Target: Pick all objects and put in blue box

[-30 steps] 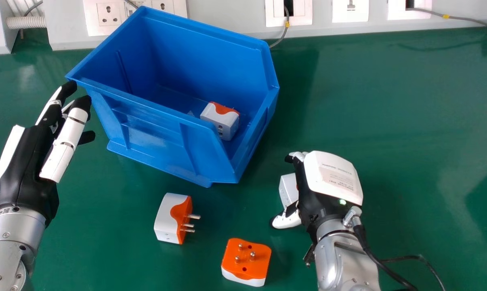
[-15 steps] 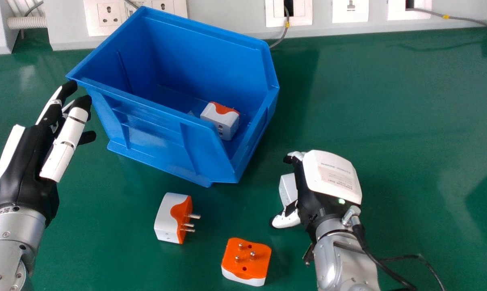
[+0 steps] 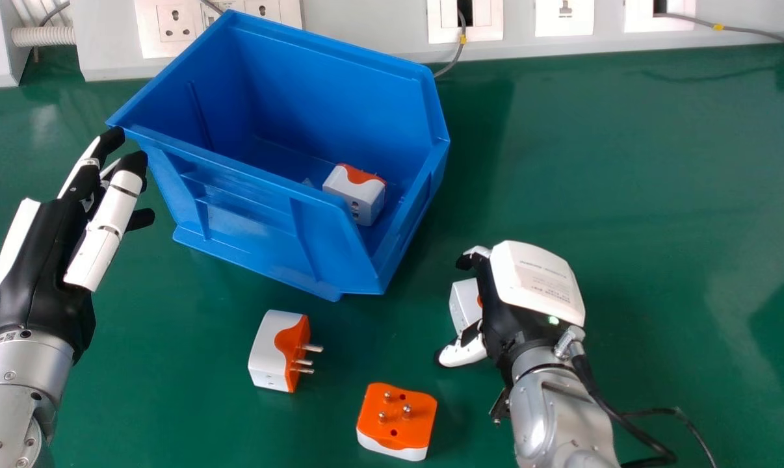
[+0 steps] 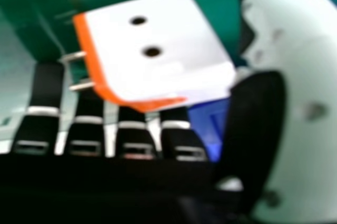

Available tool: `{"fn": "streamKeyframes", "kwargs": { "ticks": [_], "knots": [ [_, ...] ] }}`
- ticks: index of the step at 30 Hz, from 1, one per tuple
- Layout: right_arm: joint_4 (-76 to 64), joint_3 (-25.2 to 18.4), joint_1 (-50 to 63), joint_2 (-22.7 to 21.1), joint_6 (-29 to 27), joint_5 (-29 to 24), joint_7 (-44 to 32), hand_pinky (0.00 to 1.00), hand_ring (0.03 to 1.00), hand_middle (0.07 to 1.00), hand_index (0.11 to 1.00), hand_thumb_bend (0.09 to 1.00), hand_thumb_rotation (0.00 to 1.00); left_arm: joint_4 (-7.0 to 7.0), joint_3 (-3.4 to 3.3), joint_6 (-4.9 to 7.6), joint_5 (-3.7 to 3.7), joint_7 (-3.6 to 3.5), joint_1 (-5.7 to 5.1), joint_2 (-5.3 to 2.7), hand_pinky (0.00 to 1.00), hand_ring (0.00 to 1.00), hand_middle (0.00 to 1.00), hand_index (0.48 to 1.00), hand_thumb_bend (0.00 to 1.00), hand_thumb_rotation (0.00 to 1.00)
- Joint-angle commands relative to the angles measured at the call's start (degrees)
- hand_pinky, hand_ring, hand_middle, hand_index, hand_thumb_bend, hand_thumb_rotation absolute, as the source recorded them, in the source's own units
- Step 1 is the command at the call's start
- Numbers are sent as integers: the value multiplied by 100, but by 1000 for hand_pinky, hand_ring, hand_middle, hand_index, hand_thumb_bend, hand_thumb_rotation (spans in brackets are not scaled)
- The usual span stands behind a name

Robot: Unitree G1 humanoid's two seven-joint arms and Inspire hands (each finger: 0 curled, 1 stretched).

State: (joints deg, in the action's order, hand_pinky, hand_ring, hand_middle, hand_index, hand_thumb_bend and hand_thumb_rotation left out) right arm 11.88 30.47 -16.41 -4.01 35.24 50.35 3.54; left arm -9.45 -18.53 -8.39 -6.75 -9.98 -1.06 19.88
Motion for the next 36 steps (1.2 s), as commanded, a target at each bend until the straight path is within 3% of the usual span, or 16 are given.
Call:
{"fn": "streamKeyframes", "kwargs": {
  "ticks": [1, 2, 13, 25, 36],
  "knots": [
    [84, -21, 112, -63, -53, -131, -133, 493, 640, 711, 669, 486, 0, -146, -62, -3, -20, -12, 3, 87, 817, 902, 908, 943, 408, 826],
    [74, -28, 112, -80, -82, -138, -142, 465, 582, 662, 643, 488, 0, -154, -68, -3, -27, -16, -3, 87, 815, 901, 908, 943, 408, 825],
    [137, -62, 54, -181, -266, -117, -75, 381, 487, 574, 538, 493, 0, -242, -97, -77, -42, -30, -35, 76, 814, 902, 908, 942, 409, 825],
    [22, -60, 58, -277, -275, -42, -140, 353, 462, 543, 503, 496, 0, -425, -98, -149, -35, -31, -113, 76, 812, 901, 907, 941, 405, 822],
    [-194, -171, 86, -309, -296, -114, -172, 342, 454, 534, 495, 496, 0, -418, -97, -115, -34, -61, -129, 81, 810, 899, 906, 941, 396, 813]
  ]
}}
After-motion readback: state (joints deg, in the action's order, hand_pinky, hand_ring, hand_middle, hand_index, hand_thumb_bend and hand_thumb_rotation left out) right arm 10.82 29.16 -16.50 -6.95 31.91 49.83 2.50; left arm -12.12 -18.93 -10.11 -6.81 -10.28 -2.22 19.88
